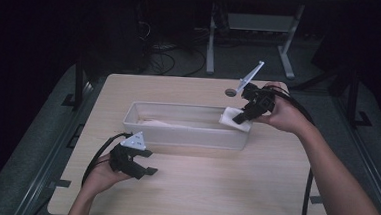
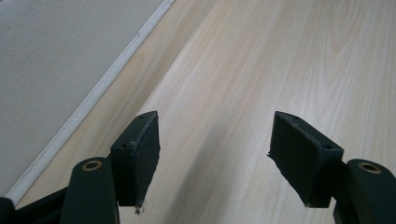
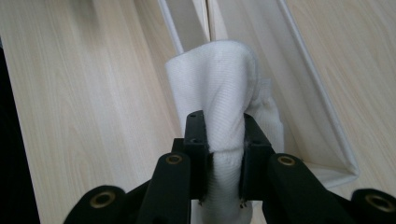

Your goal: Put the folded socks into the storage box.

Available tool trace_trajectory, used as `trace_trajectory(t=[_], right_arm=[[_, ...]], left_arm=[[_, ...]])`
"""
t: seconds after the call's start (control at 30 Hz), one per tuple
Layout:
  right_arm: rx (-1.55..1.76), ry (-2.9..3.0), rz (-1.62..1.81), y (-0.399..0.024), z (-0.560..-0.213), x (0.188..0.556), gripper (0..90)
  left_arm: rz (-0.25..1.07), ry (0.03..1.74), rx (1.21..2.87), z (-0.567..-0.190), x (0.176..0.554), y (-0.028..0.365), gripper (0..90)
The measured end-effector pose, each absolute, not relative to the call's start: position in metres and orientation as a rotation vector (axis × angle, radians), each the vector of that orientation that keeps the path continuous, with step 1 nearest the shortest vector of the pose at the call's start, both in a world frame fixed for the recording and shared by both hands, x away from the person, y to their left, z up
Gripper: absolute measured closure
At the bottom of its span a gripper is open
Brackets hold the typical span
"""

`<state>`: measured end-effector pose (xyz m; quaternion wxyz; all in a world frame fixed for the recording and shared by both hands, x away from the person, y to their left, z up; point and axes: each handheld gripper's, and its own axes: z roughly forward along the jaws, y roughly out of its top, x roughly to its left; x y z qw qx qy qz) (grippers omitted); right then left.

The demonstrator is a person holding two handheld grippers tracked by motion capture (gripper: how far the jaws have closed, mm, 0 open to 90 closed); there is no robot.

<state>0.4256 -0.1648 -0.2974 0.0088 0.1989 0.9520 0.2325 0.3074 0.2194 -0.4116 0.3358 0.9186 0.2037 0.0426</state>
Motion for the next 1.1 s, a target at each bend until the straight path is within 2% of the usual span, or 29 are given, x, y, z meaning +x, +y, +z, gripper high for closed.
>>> trace_trajectory(t=[1.1], right_arm=[[0.658,3.008,0.642,-0.156,-0.319,0.463,76.4]], left_arm=[[0.099,0.539,2.390,-0.412,0.309,0.226,31.7]])
